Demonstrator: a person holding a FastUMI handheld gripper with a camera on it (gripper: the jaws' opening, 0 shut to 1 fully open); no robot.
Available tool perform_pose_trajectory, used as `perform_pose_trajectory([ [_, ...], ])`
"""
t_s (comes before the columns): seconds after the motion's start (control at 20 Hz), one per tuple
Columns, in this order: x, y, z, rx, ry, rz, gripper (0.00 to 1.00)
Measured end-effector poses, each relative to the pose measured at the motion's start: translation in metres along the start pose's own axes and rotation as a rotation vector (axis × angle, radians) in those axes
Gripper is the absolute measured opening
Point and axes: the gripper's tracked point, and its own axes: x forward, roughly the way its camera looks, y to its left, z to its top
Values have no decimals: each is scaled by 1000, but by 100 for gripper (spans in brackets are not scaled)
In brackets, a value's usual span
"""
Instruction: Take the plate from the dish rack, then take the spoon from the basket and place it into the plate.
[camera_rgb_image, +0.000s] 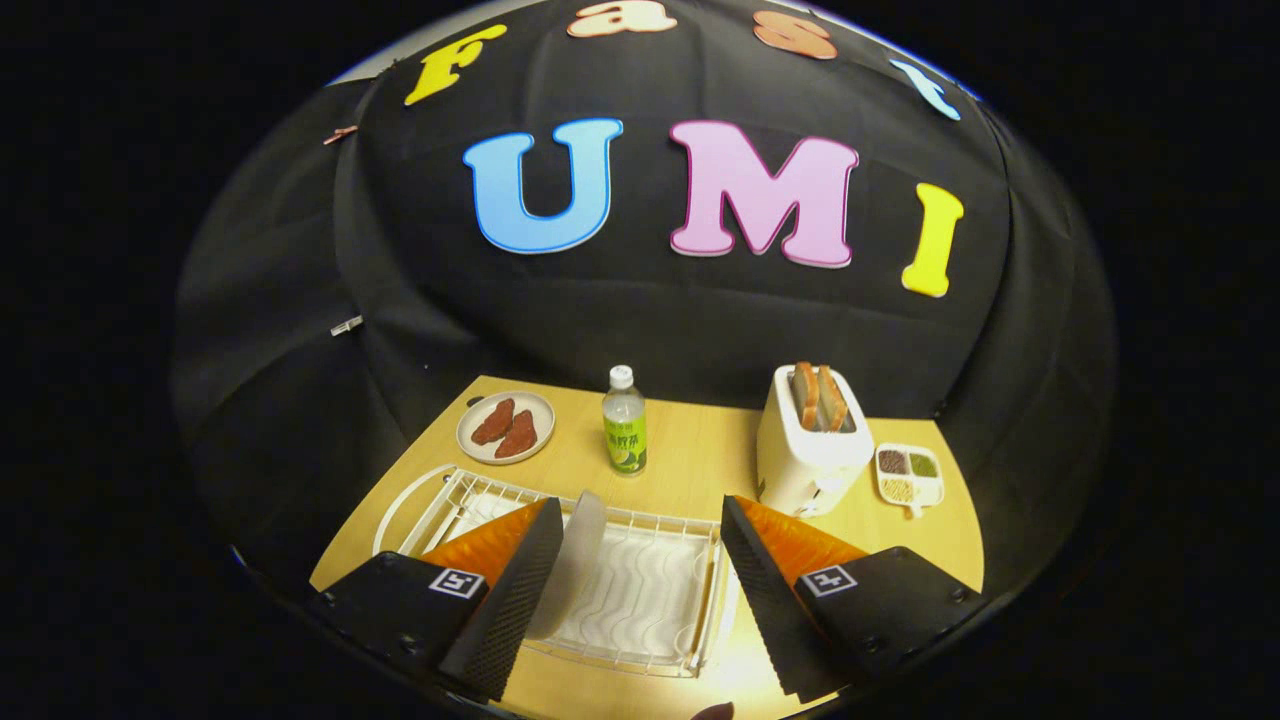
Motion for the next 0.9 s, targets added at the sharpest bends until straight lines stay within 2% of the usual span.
perform_pose_trajectory([
  [0.4,65,26,-57,92,219,-32,100],
  [0.5,77,33,-68,100,252,-42,97],
  [0.6,84,34,-75,82,268,-74,80],
  [0.75,95,26,-85,35,286,-176,41],
  [0.8,91,22,-84,15,287,-222,37],
  [0.9,91,29,-80,-18,295,-244,34],
])
